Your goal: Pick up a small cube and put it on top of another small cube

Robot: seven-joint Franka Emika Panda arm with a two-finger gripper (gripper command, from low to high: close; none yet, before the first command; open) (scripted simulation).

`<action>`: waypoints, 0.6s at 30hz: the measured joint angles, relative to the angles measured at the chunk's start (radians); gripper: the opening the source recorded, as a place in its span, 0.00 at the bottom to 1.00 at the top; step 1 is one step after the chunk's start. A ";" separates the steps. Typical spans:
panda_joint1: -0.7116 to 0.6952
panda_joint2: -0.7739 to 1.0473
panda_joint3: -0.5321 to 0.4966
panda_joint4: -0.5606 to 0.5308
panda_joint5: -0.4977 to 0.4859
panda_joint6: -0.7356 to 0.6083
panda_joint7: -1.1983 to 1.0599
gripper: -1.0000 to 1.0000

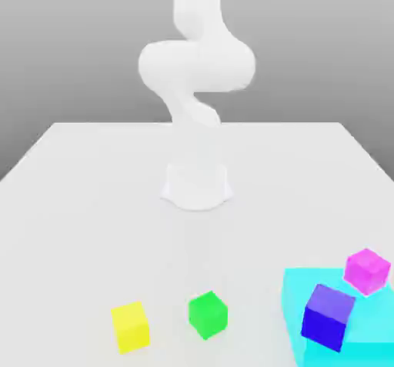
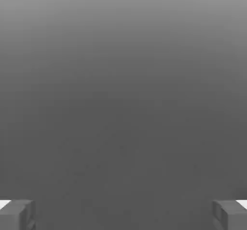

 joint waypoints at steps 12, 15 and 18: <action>0.099 0.441 -0.075 -0.179 0.015 0.242 -0.278 0.50; 0.112 0.550 -0.082 -0.223 0.027 0.302 -0.352 0.50; 0.122 0.659 -0.084 -0.268 0.038 0.362 -0.426 0.50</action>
